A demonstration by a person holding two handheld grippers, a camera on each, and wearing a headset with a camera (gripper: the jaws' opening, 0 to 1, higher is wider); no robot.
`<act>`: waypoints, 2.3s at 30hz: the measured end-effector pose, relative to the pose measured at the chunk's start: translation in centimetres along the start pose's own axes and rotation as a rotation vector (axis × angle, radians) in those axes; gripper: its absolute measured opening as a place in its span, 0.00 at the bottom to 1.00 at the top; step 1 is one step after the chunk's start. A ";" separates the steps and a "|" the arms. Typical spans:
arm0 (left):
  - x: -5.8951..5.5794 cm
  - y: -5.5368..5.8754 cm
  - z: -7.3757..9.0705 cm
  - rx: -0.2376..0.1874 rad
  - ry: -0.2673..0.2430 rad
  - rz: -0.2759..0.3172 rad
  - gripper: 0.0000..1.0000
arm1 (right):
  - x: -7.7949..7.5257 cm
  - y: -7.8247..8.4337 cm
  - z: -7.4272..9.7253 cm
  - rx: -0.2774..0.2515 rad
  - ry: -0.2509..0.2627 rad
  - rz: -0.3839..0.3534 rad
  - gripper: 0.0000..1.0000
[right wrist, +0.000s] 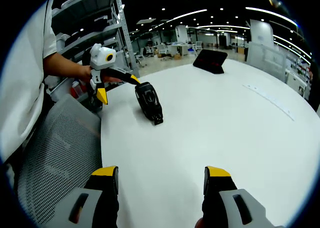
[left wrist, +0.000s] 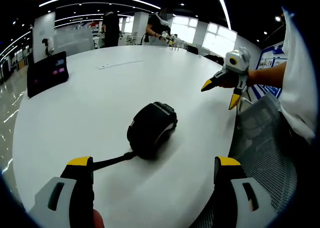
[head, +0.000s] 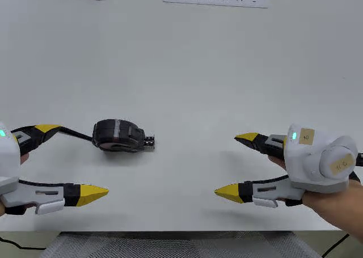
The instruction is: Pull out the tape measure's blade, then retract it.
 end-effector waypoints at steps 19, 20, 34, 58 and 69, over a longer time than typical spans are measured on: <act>0.5 -1.2 -0.8 0.031 0.025 -0.081 0.96 | -0.6 -1.0 -1.2 0.032 -0.016 0.069 0.68; 0.5 -1.4 -0.9 0.030 0.031 -0.082 0.97 | -0.6 -1.1 -1.3 0.032 -0.018 0.070 0.68; 1.0 -1.8 -2.0 0.111 0.065 -0.208 0.88 | -1.6 -2.6 -2.6 0.047 -0.036 0.143 0.68; 2.3 -2.8 -3.5 0.208 0.099 -0.377 0.48 | -1.8 -4.8 -4.1 0.030 -0.078 0.190 0.66; 2.2 -3.3 -4.5 0.230 0.115 -0.428 0.37 | -1.8 -5.1 -4.3 0.027 -0.086 0.200 0.64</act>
Point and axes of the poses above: the centre of the closed fingertips' face, and the gripper's own axes: z roughly backward along the fingers, x roughly to its left, y roughly out of its underside, the point moved 5 cm from there along z, roughly backward along the fingers, and after that the axes turned 8 degrees about x, right-handed, at the moved point
